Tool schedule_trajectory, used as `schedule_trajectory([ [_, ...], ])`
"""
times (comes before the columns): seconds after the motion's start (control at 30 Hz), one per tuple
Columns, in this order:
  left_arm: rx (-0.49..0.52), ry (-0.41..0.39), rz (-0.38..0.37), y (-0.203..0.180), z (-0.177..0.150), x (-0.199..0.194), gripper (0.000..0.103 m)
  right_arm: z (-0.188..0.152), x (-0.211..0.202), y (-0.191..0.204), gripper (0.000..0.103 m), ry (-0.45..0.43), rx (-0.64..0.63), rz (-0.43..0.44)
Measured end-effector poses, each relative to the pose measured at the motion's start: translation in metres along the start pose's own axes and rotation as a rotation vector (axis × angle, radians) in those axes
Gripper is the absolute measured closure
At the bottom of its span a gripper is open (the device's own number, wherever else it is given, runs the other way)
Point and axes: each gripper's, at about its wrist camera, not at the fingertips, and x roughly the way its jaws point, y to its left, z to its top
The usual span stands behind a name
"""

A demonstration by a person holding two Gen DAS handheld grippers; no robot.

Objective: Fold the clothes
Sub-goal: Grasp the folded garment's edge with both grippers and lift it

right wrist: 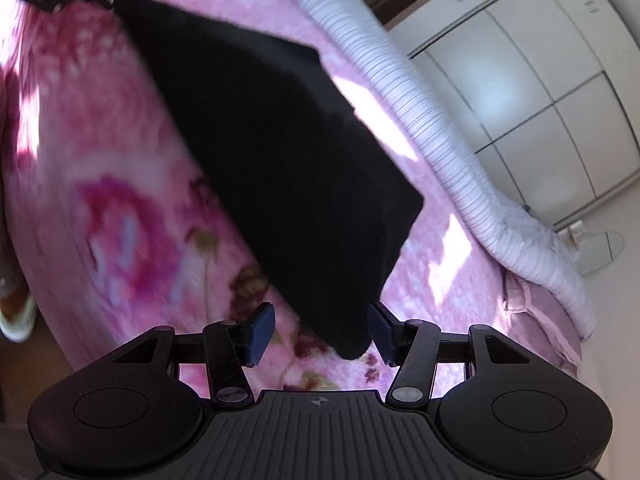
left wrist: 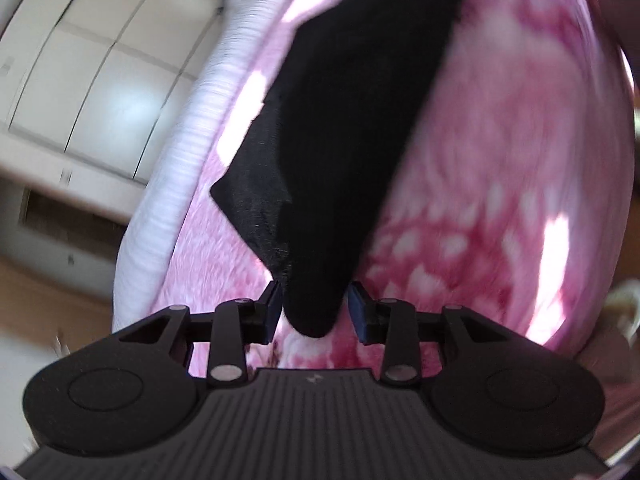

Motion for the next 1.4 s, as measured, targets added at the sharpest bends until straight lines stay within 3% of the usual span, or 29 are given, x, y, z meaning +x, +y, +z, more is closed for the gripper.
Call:
schedule_trajectory([
  [0.17, 0.181, -0.041, 0.016, -0.014, -0.012, 0.026, 0.071, -0.015, 0.035, 0.015, 0.049, 0.040, -0.187, -0.055],
  [0.33, 0.209, -0.094, -0.009, -0.005, -0.016, 0.045, 0.075, -0.027, 0.054, 0.022, 0.049, -0.035, -0.316, -0.112],
  [0.5, 0.245, -0.126, -0.020, -0.002, -0.029, 0.058, 0.090, -0.039, 0.069, 0.021, 0.087, -0.075, -0.397, -0.102],
  [0.67, 0.237, -0.127, -0.067, 0.004, -0.029, 0.053, 0.095, -0.043, 0.070, 0.008, 0.094, -0.069, -0.401, -0.059],
  [0.87, 0.196, -0.143, -0.115, 0.016, -0.031, 0.027, 0.095, -0.037, 0.042, -0.007, 0.095, -0.073, -0.379, -0.012],
  [1.03, 0.169, -0.158, -0.149, 0.007, -0.040, -0.019, 0.095, -0.046, 0.001, -0.001, 0.095, -0.068, -0.354, 0.035],
  [1.4, 0.153, -0.190, -0.246, -0.011, -0.059, -0.130, 0.095, -0.080, -0.113, 0.042, 0.095, -0.034, -0.347, 0.178],
])
